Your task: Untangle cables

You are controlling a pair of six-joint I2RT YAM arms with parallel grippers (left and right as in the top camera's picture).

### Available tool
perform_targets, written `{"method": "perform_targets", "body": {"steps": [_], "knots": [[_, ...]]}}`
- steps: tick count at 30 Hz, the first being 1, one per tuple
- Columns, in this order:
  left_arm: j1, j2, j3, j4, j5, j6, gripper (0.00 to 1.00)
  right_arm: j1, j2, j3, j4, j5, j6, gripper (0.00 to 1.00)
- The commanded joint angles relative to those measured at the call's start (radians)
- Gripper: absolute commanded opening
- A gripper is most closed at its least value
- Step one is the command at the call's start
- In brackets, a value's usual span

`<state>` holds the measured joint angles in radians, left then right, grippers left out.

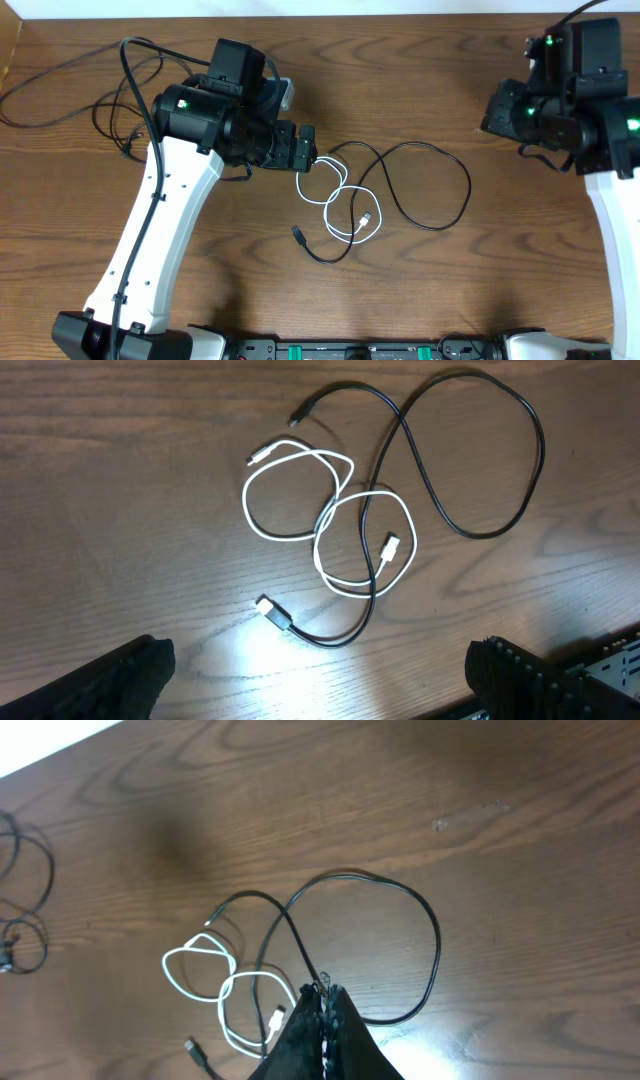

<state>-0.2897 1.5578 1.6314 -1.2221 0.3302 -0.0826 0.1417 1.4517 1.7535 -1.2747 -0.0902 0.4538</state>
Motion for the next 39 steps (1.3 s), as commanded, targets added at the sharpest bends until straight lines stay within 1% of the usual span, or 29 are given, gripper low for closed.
{"method": "perform_targets", "body": {"steps": [1, 2, 3, 4, 5, 6, 9, 11, 12, 16, 19, 23, 26, 29, 35, 39], "knots": [[0.003, 0.004, 0.005, 0.000, -0.010, -0.008, 0.98, 0.004, 0.008, 0.000, -0.027, -0.017, -0.029, 0.09], [0.003, 0.004, 0.005, 0.000, -0.010, -0.008, 0.98, 0.004, 0.013, -0.022, -0.041, -0.017, -0.029, 0.18], [0.003, 0.004, 0.005, 0.000, -0.010, -0.008, 0.98, 0.004, 0.014, -0.040, -0.044, -0.018, -0.029, 0.23], [0.003, 0.004, 0.005, 0.000, -0.010, -0.008, 0.98, 0.005, 0.015, -0.068, -0.044, -0.023, -0.024, 0.32], [0.003, 0.004, 0.005, 0.000, -0.010, -0.008, 0.98, 0.008, 0.016, -0.095, -0.044, -0.025, -0.017, 0.44], [0.003, 0.004, 0.005, 0.000, -0.010, -0.008, 0.98, 0.012, 0.017, -0.128, -0.042, -0.026, -0.008, 0.52], [0.003, 0.004, 0.005, 0.000, -0.010, -0.008, 0.98, 0.037, 0.021, -0.244, -0.027, -0.032, 0.003, 0.74], [0.003, 0.004, 0.005, 0.000, -0.010, -0.008, 0.98, 0.062, 0.022, -0.347, 0.004, -0.031, 0.025, 0.85], [0.003, 0.004, 0.005, 0.000, -0.010, -0.008, 0.98, 0.071, 0.022, -0.394, 0.027, -0.029, 0.038, 0.87], [0.003, 0.004, 0.005, 0.000, -0.010, -0.008, 0.98, 0.090, 0.023, -0.568, 0.152, -0.029, 0.112, 0.88], [0.003, 0.004, 0.005, 0.000, -0.010, -0.008, 0.98, 0.103, 0.024, -0.677, 0.230, -0.028, 0.174, 0.84], [0.003, 0.004, 0.005, 0.000, -0.010, -0.008, 0.98, 0.123, 0.026, -0.781, 0.311, -0.013, 0.254, 0.81], [0.003, 0.004, 0.005, 0.000, -0.010, -0.008, 0.98, 0.143, 0.035, -0.819, 0.344, 0.038, 0.316, 0.79], [0.003, 0.004, 0.005, 0.000, -0.010, -0.008, 0.98, 0.156, 0.062, -0.820, 0.355, 0.098, 0.343, 0.79], [0.003, 0.004, 0.005, 0.000, -0.010, -0.008, 0.98, 0.146, 0.216, -0.800, 0.383, 0.106, 0.336, 0.79], [0.003, 0.004, 0.005, 0.000, -0.010, -0.008, 0.98, 0.146, 0.270, -0.789, 0.404, 0.106, 0.335, 0.78]]}}
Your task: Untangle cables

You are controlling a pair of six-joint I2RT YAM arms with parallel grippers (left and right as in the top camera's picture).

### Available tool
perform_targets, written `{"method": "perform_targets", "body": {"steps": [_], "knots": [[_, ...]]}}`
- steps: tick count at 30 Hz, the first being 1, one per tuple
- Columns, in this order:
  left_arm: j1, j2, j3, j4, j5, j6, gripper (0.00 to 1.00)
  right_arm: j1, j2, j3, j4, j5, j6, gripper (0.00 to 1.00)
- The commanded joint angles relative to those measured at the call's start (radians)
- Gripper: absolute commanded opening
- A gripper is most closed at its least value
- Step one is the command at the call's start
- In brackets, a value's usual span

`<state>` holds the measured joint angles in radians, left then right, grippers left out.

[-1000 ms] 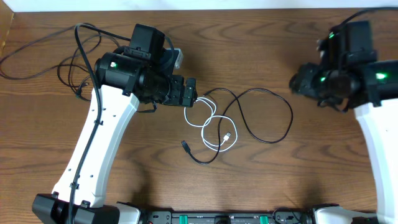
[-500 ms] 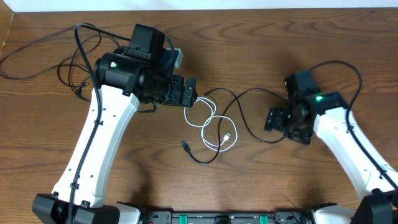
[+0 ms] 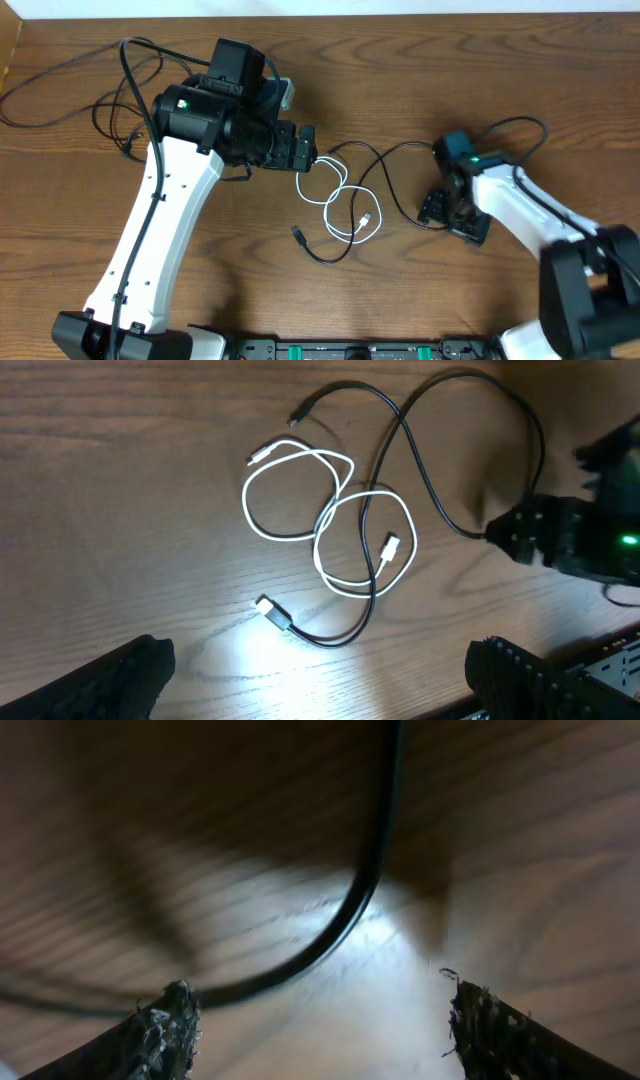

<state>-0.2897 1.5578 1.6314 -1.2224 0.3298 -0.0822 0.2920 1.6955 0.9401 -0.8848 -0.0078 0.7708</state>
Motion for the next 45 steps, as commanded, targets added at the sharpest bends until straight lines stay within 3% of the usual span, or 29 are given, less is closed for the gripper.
{"method": "perform_targets", "body": {"steps": [1, 7, 19, 25, 29, 32, 33, 40, 45], "knots": [[0.003, 0.004, 0.005, 0.000, -0.010, -0.008, 0.98, -0.004, 0.029, 0.025, 0.021, 0.024, 0.018, 0.78], [0.003, 0.004, 0.005, 0.000, -0.010, -0.008, 0.98, -0.005, 0.029, 0.025, 0.045, 0.031, 0.018, 0.67], [0.003, 0.004, 0.005, 0.000, -0.010, -0.008, 0.98, -0.020, 0.063, 0.009, 0.085, 0.127, 0.006, 0.66], [0.003, 0.004, 0.005, 0.000, -0.010, -0.009, 0.98, -0.044, 0.150, 0.008, 0.099, 0.072, -0.010, 0.52], [0.003, 0.004, 0.005, 0.000, -0.010, -0.009, 0.98, -0.047, 0.190, 0.008, 0.115, 0.061, -0.020, 0.36], [0.003, 0.004, 0.005, 0.000, -0.010, -0.008, 0.98, -0.050, 0.204, 0.008, 0.122, 0.041, -0.028, 0.07], [0.003, 0.004, 0.005, 0.000, -0.010, -0.008, 0.98, -0.050, 0.205, 0.008, 0.124, 0.038, -0.028, 0.01], [0.003, 0.004, 0.005, 0.000, -0.010, -0.009, 0.98, -0.069, 0.168, 0.035, 0.126, -0.023, -0.084, 0.01], [0.003, 0.004, 0.005, 0.000, -0.010, -0.008, 0.98, -0.127, 0.059, 0.159, 0.007, -0.025, -0.171, 0.01]]}}
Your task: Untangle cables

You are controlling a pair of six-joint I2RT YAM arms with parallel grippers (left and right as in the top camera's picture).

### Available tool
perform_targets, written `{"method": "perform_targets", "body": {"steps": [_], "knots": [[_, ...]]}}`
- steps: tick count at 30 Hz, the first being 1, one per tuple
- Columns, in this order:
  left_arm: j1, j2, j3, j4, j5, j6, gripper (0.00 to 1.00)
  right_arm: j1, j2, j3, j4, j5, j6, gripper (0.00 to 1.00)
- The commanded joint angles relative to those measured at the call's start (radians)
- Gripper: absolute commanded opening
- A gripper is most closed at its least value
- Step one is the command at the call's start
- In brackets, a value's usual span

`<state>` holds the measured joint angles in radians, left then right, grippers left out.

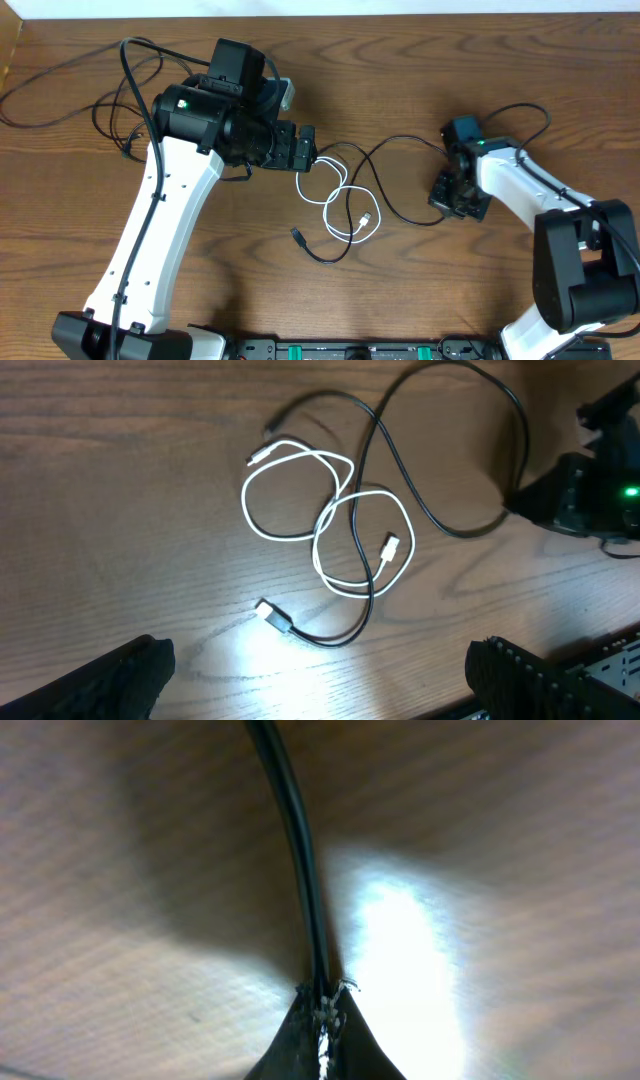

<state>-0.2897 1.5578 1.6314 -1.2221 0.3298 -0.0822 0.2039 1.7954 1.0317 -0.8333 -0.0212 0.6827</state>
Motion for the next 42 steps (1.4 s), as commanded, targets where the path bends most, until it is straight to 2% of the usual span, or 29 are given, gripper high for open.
{"method": "perform_targets", "body": {"steps": [1, 8, 14, 19, 20, 21, 22, 25, 27, 32, 35, 39, 42], "knots": [[0.003, 0.004, 0.005, 0.000, -0.010, -0.008, 0.98, -0.057, -0.086, 0.127, -0.095, -0.012, -0.119, 0.01], [0.003, 0.004, 0.005, 0.000, -0.010, -0.008, 0.98, -0.078, -0.278, 0.361, -0.238, -0.012, -0.203, 0.01], [0.003, 0.004, 0.005, 0.000, -0.010, -0.009, 0.98, -0.078, -0.380, 0.383, -0.257, -0.061, -0.202, 0.01], [0.003, 0.004, 0.005, 0.000, -0.010, -0.009, 0.98, -0.078, -0.382, 0.379, -0.288, -0.101, -0.203, 0.01], [0.003, 0.004, 0.005, 0.000, -0.010, -0.009, 0.98, -0.078, -0.381, 0.379, -0.303, -0.101, -0.207, 0.09], [0.003, 0.004, 0.005, 0.000, -0.010, -0.009, 0.98, -0.078, -0.381, 0.379, -0.319, -0.101, -0.214, 0.25], [0.003, 0.004, 0.005, 0.000, -0.010, -0.009, 0.98, -0.078, -0.381, 0.379, -0.329, -0.101, -0.214, 0.35], [0.003, 0.004, 0.005, 0.000, -0.010, -0.009, 0.98, -0.079, -0.381, 0.379, -0.345, -0.101, -0.214, 0.82], [0.003, 0.004, 0.005, 0.000, -0.009, -0.009, 0.98, -0.088, -0.381, 0.379, -0.348, -0.097, -0.213, 0.99], [0.003, 0.004, 0.005, 0.011, -0.010, -0.009, 0.98, -0.169, -0.381, 0.379, -0.359, -0.074, -0.213, 0.99], [0.003, 0.004, 0.005, 0.016, 0.005, -0.010, 0.98, -0.272, -0.381, 0.379, -0.384, -0.060, -0.213, 0.99], [-0.002, 0.008, 0.000, 0.081, 0.208, -0.012, 0.98, -0.367, -0.381, 0.379, -0.433, -0.060, -0.213, 0.99], [-0.044, 0.023, -0.014, 0.135, 0.408, 0.066, 0.98, -0.405, -0.381, 0.379, -0.454, -0.059, -0.213, 0.99]]}}
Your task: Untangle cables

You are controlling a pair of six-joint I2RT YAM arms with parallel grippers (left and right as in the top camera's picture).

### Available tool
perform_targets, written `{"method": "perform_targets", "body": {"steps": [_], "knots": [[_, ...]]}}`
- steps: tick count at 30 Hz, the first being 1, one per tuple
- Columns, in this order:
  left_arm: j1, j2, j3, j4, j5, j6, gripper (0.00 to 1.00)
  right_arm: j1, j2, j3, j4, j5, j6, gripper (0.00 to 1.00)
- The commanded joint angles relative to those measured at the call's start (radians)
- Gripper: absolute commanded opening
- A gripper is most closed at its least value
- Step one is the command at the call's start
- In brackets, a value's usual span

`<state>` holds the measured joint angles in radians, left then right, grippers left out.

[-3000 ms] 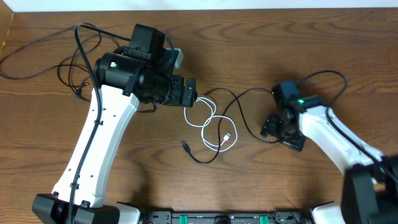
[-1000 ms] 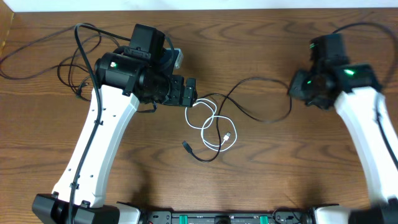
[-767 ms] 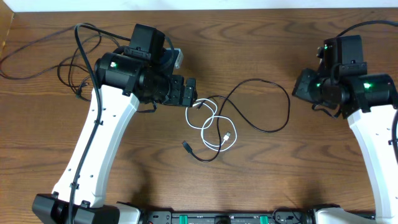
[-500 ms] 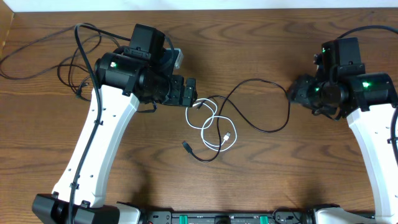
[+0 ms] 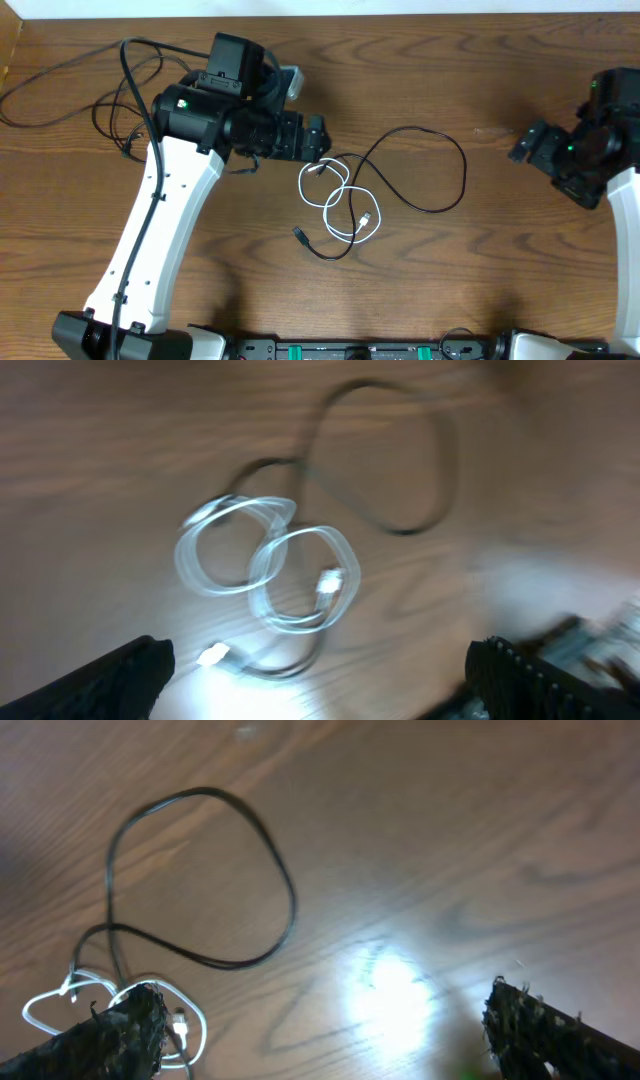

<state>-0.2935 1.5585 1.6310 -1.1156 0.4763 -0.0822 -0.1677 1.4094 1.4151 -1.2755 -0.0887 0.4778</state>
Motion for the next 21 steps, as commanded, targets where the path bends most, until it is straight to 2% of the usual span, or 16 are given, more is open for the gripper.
{"method": "perform_targets", "body": {"steps": [1, 2, 7, 9, 12, 16, 21], "knots": [[-0.065, 0.029, -0.019, 0.033, 0.282, 0.106, 0.98, -0.040, 0.005, -0.005, -0.011, 0.008, -0.008, 0.99], [-0.130, 0.046, -0.032, 0.034, 0.243, 0.164, 0.98, -0.045, 0.005, -0.005, -0.011, 0.008, -0.008, 0.99], [-0.322, 0.118, -0.077, 0.108, -0.042, 0.170, 0.98, -0.045, 0.005, -0.005, -0.011, 0.008, -0.008, 0.99], [-0.383, 0.156, -0.077, 0.146, -0.109, 0.201, 0.98, -0.045, 0.005, -0.005, -0.011, 0.008, -0.008, 0.99], [-0.465, 0.217, -0.077, 0.214, -0.173, 0.263, 0.98, -0.045, 0.005, -0.005, -0.012, 0.008, -0.008, 0.99], [-0.537, 0.303, -0.077, 0.313, -0.220, 0.266, 0.98, -0.045, 0.005, -0.005, -0.040, 0.007, -0.008, 0.99], [-0.565, 0.407, -0.077, 0.375, -0.220, 0.266, 0.96, -0.047, 0.005, -0.004, -0.079, 0.046, -0.066, 0.99]]}}
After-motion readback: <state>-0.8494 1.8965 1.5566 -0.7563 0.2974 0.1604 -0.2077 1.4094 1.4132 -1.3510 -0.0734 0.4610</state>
